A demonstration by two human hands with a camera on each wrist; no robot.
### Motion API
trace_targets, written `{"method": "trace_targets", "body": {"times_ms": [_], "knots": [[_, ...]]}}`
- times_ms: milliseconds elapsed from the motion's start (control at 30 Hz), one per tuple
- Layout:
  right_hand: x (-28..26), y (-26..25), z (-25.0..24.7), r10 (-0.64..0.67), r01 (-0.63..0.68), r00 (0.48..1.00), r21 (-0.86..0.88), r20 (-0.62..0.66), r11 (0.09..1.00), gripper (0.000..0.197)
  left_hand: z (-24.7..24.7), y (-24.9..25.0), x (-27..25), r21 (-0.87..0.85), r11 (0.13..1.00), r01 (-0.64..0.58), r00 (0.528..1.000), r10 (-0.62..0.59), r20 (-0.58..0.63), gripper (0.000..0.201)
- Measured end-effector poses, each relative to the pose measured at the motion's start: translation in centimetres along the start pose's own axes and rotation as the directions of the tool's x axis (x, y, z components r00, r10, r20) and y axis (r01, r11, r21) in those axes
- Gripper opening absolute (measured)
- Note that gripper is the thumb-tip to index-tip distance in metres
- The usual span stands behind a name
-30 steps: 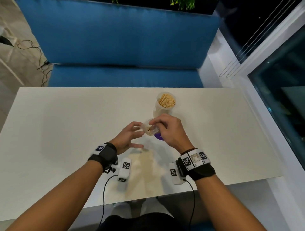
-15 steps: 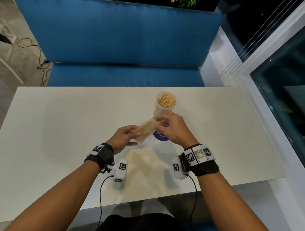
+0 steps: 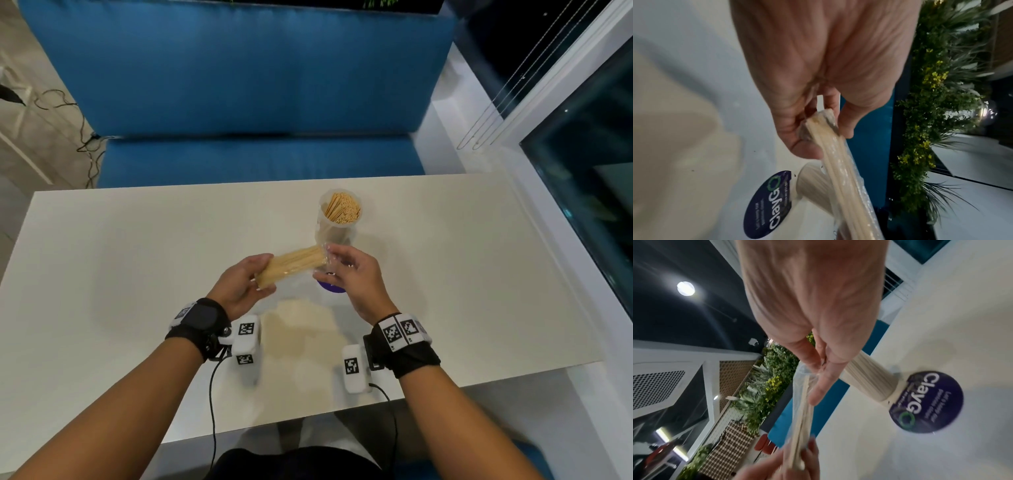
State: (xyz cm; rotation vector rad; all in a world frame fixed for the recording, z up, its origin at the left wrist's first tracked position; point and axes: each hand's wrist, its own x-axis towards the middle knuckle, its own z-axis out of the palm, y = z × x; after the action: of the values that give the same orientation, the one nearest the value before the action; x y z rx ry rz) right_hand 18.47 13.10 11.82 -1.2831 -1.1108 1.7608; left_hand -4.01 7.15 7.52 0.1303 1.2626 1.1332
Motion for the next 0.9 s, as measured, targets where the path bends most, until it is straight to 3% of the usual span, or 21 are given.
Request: {"method": "trace_targets", "body": {"times_ms": [133,200,267,333,433,533,667,767,900], "knots": [[0.0,1.4,0.3,0.083,-0.084,0.996,0.156,0.010,0.984,0.021,0.9,2.0,-0.4,0.248,0.945,-0.213,0.975,0.223,-0.010,0.013],[0.2,1.7,0.3,0.156,-0.163,0.987,0.261,0.046,0.951,0.025,1.4,3.5,-1.0,0.461,0.816,-0.349,0.934,0.341,0.103,0.015],[0.3,1.9,0.3,0.209,-0.222,0.975,0.353,0.074,0.909,0.033,2.1,4.8,-1.8,0.585,0.691,-0.424,0.902,0.379,0.207,0.017],[0.3,1.9,0.5,0.225,-0.240,0.971,0.441,0.086,0.865,0.029,2.9,5.4,-2.4,0.520,0.732,-0.439,0.898,0.374,0.233,0.023],[0.3,1.8,0.6,0.237,-0.256,0.966,0.543,0.106,0.800,0.024,3.0,5.2,-2.8,0.191,0.914,-0.357,0.923,0.314,0.222,0.039],[0.4,1.8,1.1,0.238,-0.268,0.963,0.590,0.129,0.762,0.028,3.4,3.6,-2.8,0.047,0.957,-0.287,0.927,0.264,0.267,0.033],[0.2,2.1,2.3,0.252,-0.297,0.955,0.563,0.157,0.771,0.037,5.3,1.9,-2.6,0.093,0.938,-0.333,0.928,0.310,0.205,0.040],[0.3,2.2,2.5,0.296,-0.334,0.940,0.614,0.167,0.715,0.040,6.4,2.4,-2.5,0.203,0.890,-0.408,0.910,0.378,0.172,0.039],[0.7,1.9,2.1,0.346,-0.369,0.922,0.665,0.174,0.649,0.034,7.2,3.4,-3.3,0.414,0.747,-0.520,0.852,0.415,0.320,0.026]]}}
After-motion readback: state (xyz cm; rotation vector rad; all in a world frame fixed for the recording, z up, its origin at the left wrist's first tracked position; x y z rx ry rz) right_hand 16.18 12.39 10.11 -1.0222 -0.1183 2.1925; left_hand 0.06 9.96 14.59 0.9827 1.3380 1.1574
